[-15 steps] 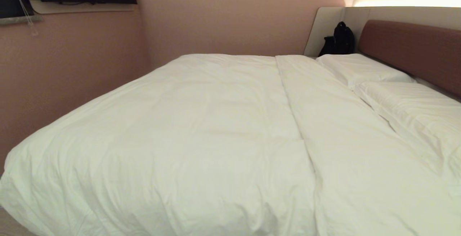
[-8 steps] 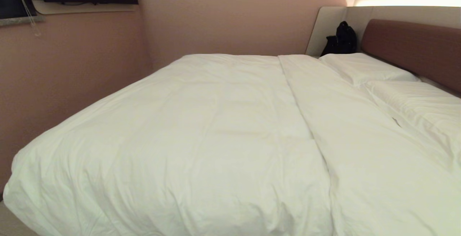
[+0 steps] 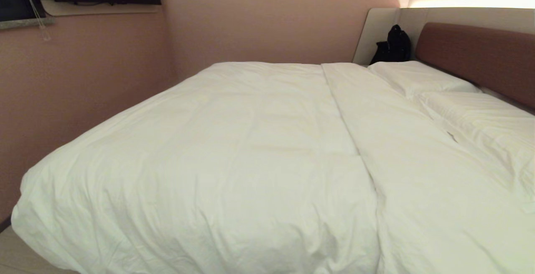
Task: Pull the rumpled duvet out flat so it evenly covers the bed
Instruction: Flatten the corners of the folded blanket
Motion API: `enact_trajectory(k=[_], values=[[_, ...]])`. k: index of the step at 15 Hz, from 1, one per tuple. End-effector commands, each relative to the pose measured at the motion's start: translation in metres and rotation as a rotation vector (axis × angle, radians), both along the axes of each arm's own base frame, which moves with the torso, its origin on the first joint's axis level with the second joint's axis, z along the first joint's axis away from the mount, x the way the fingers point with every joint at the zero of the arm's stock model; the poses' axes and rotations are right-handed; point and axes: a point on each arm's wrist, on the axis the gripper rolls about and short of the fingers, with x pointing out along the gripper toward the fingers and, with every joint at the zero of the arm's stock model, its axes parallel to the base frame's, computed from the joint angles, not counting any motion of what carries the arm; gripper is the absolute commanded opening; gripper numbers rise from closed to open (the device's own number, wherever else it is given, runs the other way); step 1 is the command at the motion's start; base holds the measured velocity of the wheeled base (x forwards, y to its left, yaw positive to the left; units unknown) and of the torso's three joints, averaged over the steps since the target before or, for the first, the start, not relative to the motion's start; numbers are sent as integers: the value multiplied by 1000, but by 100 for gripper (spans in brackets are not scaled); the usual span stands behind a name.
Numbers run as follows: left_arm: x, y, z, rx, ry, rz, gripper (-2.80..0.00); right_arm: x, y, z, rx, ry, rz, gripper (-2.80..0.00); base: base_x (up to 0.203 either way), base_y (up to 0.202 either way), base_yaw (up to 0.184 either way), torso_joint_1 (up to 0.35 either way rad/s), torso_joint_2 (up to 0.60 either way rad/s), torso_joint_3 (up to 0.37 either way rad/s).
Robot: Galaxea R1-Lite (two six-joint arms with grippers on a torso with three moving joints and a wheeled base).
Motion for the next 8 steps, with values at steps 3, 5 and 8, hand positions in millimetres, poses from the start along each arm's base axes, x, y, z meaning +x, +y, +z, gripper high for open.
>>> enact_trajectory(k=[3,5,8], values=[[0,0,0,1,1,-2,-280,0,0,0,3,-1,0,-280,-194,0,-1,8,3,4],[0,0,0,1,1,0,-280,0,0,0,3,-1,0,-280,-162,0,-1,2,0,-2],[0,0,0,1,1,0,-280,0,0,0,3,-1,1,-280,0,0,0,0,0,0]])
